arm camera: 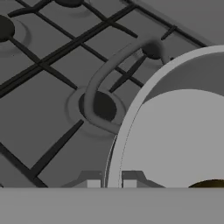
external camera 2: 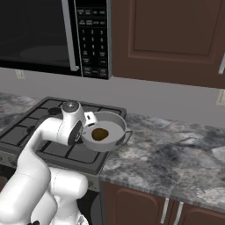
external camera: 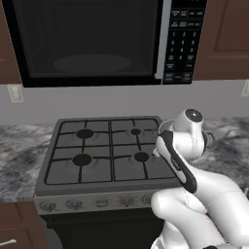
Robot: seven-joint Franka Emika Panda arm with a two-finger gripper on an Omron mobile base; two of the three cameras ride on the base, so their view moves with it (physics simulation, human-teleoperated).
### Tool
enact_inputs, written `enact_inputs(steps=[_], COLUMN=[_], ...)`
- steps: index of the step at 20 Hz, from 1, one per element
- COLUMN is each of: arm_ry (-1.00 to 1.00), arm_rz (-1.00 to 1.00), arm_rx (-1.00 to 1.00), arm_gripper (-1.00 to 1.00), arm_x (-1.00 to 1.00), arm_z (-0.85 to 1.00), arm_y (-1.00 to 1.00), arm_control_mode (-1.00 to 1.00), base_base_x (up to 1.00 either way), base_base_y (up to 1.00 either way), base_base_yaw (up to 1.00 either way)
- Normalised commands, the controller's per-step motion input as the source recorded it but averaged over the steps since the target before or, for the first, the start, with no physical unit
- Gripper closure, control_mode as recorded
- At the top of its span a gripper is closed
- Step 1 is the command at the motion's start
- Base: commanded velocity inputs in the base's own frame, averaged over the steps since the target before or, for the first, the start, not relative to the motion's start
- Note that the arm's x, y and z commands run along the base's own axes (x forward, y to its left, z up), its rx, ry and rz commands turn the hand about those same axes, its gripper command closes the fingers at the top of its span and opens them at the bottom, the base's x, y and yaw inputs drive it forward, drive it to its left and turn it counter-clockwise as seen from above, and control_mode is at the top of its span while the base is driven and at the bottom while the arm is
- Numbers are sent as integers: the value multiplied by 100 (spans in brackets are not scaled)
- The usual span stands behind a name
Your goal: Turn on the sink faucet. Then move the avocado from the counter to the sink. Turn off the sink. Move the vegetable from the sink to the pot next to the stove. Finally move the pot to the front right burner.
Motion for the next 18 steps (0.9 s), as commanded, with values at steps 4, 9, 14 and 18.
enact_inputs(steps=[4, 9, 14, 18], arm_ry=[0, 1, 0, 2], arm_rz=[11, 13, 11, 6], arm_rx=[0, 0, 1, 0], arm_gripper=[100, 100, 100, 100], arm_x=[-27, -9, 13, 20], arm_z=[0, 0, 0, -7], arm_y=[76, 75, 43, 10], arm_control_mode=[-100, -100, -100, -100], base_base_x=[0, 0, 0, 0], base_base_y=[0, 0, 0, 0], base_base_yaw=[0, 0, 0, 0])
